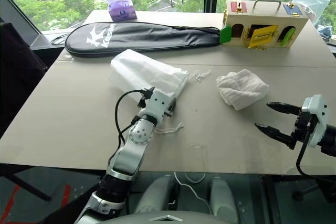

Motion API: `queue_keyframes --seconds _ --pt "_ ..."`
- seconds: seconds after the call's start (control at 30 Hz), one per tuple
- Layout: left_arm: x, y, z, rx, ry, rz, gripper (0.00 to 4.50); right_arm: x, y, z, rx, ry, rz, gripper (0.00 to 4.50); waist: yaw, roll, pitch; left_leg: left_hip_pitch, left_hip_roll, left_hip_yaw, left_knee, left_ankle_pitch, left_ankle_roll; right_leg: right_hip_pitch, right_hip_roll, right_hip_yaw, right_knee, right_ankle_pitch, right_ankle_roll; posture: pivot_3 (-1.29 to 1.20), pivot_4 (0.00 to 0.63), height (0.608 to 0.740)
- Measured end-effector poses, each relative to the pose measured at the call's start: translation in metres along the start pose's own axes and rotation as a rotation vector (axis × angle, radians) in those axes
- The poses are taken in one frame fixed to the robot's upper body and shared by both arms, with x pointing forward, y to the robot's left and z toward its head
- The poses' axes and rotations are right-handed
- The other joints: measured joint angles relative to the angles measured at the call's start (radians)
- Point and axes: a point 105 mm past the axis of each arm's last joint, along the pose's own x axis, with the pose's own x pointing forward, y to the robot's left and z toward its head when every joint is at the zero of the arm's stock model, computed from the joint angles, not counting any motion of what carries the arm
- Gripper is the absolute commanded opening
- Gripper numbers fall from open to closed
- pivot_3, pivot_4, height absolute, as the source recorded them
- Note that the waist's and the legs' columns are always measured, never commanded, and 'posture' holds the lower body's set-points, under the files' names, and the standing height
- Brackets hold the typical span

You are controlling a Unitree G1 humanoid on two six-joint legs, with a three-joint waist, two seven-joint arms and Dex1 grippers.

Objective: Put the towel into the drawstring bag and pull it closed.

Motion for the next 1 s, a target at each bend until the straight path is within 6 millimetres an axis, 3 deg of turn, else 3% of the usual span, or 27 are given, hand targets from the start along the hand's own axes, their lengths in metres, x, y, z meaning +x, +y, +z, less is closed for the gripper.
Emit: queue_keyframes --seconds 0.57,0.7,0.93,1.0 --pt "0.002 0.005 -0.007 -0.045 0.086 0.020 4.47 0.001 0.000 0.001 -0.003 -0.001 -0.021 4.50 -0.007 0.000 -0.001 0.014 0.002 0.006 -0.002 0.000 0.000 0.009 0.002 0.007 0.002 -0.002 -0.002 0.00 0.150 0.740" --pt "0.001 0.002 -0.007 -0.065 0.082 -0.023 3.36 0.002 0.000 0.001 -0.005 -0.003 -0.020 4.50 -0.008 0.000 -0.001 0.014 0.002 0.006 -0.002 0.000 0.000 0.009 0.002 0.007 0.002 -0.002 -0.002 0.00 0.150 0.740" --pt "-0.002 -0.001 -0.013 -0.078 0.092 -0.061 0.04 0.002 0.000 0.001 -0.001 -0.011 -0.035 4.50 -0.006 0.000 -0.001 0.013 0.002 0.006 -0.002 0.000 0.000 0.009 0.001 0.007 0.002 -0.003 -0.003 0.00 0.150 0.740" --pt "-0.002 0.002 -0.014 -0.073 0.094 -0.050 0.04 0.002 0.000 0.000 0.000 -0.011 -0.038 4.50 -0.004 0.000 -0.001 0.013 0.002 0.006 -0.002 0.000 0.000 0.009 0.001 0.007 0.002 -0.003 -0.003 0.00 0.150 0.740"
